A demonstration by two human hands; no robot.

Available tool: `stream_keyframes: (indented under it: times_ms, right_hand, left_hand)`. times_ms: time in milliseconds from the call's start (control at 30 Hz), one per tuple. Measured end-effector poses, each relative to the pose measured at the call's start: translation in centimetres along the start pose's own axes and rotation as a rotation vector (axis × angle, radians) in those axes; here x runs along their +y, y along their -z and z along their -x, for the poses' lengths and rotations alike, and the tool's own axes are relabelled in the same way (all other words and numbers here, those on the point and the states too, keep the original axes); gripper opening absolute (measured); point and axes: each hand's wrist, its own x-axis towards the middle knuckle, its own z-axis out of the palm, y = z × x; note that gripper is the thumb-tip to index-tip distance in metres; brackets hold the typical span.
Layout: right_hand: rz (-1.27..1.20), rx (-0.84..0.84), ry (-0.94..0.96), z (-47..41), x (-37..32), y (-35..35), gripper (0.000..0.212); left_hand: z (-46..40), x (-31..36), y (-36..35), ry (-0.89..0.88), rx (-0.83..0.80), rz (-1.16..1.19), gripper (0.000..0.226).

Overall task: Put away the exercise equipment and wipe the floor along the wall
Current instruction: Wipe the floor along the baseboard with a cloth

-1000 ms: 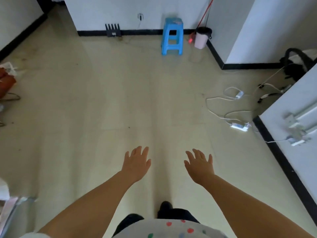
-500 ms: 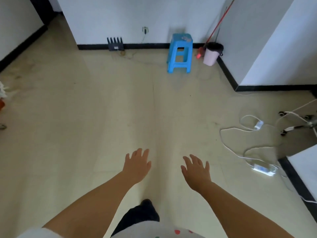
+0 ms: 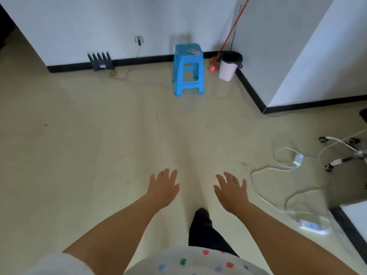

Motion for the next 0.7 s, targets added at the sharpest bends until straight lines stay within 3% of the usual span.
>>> stream_keyframes:
  times_ms: [267, 500, 700]
  right_hand:
    - [0.050, -0.025, -0.008, -18.6, 4.4, 11.0, 0.047]
    - [0.084, -0.034, 0.104, -35.0, 1.8, 16.6, 0.048]
    - [-0.021, 0.014, 0.010, -49.0, -0.4, 23.9, 0.048]
  left_hand:
    - [-17.7, -0.2, 8.7, 0.061, -0.003, 0.070, 0.054]
    - [-33.3, -3.9, 13.6, 0.087, -0.047, 0.076, 0.054]
    - [-48.5, -9.4, 21.3, 0.026, -0.008, 0.026, 0.054]
